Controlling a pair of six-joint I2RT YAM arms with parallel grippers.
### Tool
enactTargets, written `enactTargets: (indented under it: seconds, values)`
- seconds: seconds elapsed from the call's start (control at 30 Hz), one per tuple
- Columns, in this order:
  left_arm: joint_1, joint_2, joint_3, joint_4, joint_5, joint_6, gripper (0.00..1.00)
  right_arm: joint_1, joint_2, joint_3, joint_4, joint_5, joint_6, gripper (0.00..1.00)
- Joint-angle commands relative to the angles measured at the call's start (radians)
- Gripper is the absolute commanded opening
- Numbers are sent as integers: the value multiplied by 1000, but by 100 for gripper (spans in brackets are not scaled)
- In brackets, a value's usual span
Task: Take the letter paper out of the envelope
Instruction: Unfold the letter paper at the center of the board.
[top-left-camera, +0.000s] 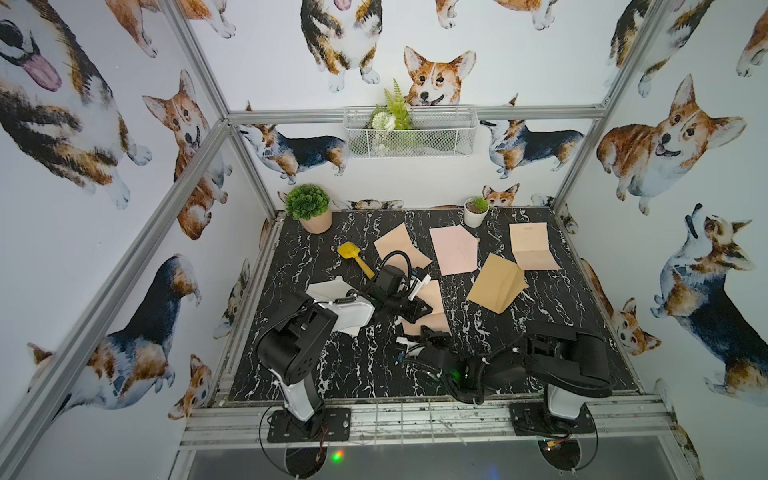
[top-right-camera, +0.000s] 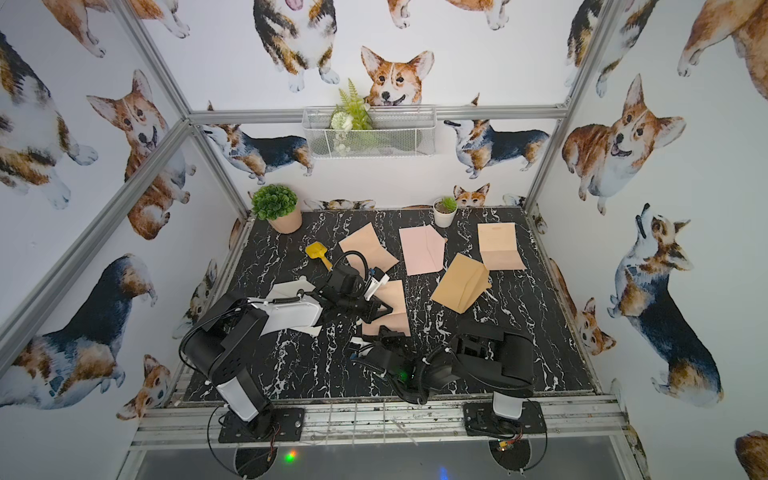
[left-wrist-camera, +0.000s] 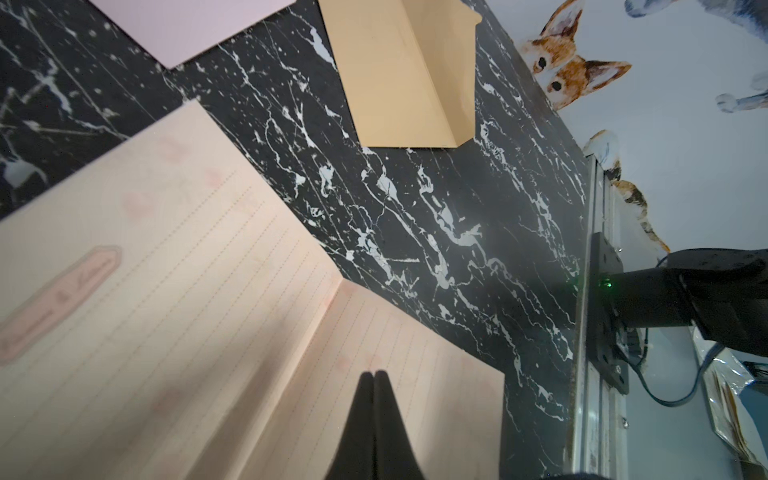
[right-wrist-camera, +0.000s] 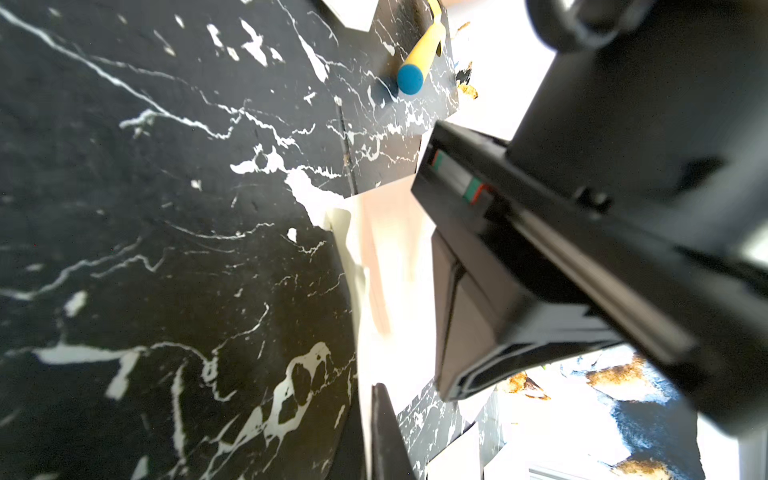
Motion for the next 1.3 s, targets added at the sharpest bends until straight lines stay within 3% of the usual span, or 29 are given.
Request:
enactTargets:
  seconds: [0.0, 0.33, 0.6, 0.9, 1.03, 1.17, 1.27]
  values:
    - [-8, 28, 58, -100, -31, 41, 0, -5, 1, 2, -22, 4, 41, 0]
    - [-13, 61, 90, -158, -77, 55, 0, -14, -34, 20, -111, -27, 99, 0]
    - [-27, 73, 107, -197, -127, 70, 0, -17, -144, 43, -324, -140, 248, 36]
    - [-93, 95, 160, -294, -264, 134, 0, -29, -403, 28, -537, -285, 394, 46]
    - [-125, 96, 176, -323, -334, 156, 0, -81, -580, 11, -567, -376, 436, 31]
    - [-155, 90, 180, -339, -424, 174, 0, -230, -769, -20, -579, -561, 553, 13]
    - [-164, 95, 186, -349, -443, 178, 0, -353, -832, -31, -600, -681, 655, 0]
